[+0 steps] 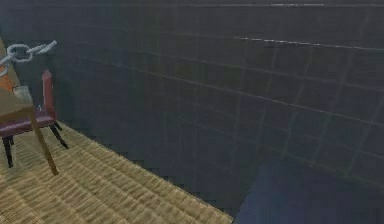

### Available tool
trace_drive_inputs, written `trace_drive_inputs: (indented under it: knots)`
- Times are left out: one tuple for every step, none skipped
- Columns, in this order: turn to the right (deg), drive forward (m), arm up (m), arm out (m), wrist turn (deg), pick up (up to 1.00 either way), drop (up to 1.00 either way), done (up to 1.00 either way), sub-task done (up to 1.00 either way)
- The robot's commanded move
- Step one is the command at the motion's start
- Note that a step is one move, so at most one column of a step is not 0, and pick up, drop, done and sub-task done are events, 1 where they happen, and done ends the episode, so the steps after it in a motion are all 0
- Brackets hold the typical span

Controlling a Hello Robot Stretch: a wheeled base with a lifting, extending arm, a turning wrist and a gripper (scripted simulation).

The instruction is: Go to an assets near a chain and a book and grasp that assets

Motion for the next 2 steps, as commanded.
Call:
trace_drive_inputs:
  knots:
    - [-21.0,0.00,0.00,0.00,0.0,0.00,0.00,0.00,0.00]
    - [-3.0,0.00,0.00,0.00,0.0,0.00,0.00,0.00,0.00]
